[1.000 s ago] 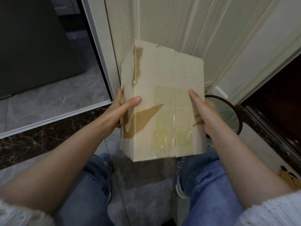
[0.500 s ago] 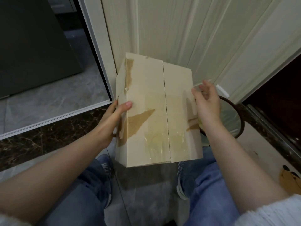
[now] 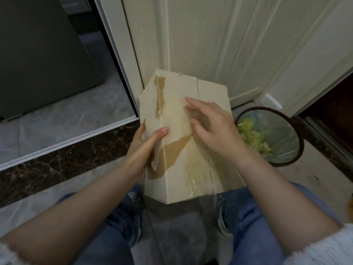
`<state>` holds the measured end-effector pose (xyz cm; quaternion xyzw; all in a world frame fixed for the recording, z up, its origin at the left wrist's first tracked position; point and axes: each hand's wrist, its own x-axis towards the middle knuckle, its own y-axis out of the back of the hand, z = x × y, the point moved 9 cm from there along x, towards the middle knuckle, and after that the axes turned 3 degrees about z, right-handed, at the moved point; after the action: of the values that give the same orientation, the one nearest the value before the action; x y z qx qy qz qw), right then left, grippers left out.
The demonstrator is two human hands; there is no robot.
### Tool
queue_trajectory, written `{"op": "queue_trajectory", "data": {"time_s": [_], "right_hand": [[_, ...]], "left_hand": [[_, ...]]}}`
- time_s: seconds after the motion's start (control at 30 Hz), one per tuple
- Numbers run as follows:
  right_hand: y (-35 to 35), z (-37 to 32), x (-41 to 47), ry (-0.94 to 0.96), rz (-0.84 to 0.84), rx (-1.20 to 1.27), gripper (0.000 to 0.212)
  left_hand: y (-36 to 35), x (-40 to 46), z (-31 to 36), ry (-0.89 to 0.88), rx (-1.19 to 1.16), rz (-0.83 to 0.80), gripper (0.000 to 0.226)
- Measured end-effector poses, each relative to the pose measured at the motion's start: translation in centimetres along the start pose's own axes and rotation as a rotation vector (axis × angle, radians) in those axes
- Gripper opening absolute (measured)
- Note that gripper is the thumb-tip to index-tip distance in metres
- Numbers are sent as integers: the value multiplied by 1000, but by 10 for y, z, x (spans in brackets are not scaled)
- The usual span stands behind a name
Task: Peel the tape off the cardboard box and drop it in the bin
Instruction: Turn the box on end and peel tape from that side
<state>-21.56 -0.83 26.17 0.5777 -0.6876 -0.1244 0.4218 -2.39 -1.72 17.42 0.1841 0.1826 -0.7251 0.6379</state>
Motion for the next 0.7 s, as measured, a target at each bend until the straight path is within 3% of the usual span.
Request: {"op": "queue_trajectory", "data": {"time_s": [0.23, 0.4, 0.53, 0.7], "right_hand": [[-12, -11, -5, 40, -91, 34, 63], [-30, -17, -8, 107, -222, 13, 72], [-28, -13, -2, 88, -189, 37, 71], [-19, -9, 5, 104, -53, 86, 55]], "left_hand": [[2, -6, -5, 36, -106, 63, 99], [5, -5, -10, 52, -120, 102, 114], [5, 1, -11, 50, -99, 105, 120], [3, 3, -12, 51, -78, 90, 127]]}}
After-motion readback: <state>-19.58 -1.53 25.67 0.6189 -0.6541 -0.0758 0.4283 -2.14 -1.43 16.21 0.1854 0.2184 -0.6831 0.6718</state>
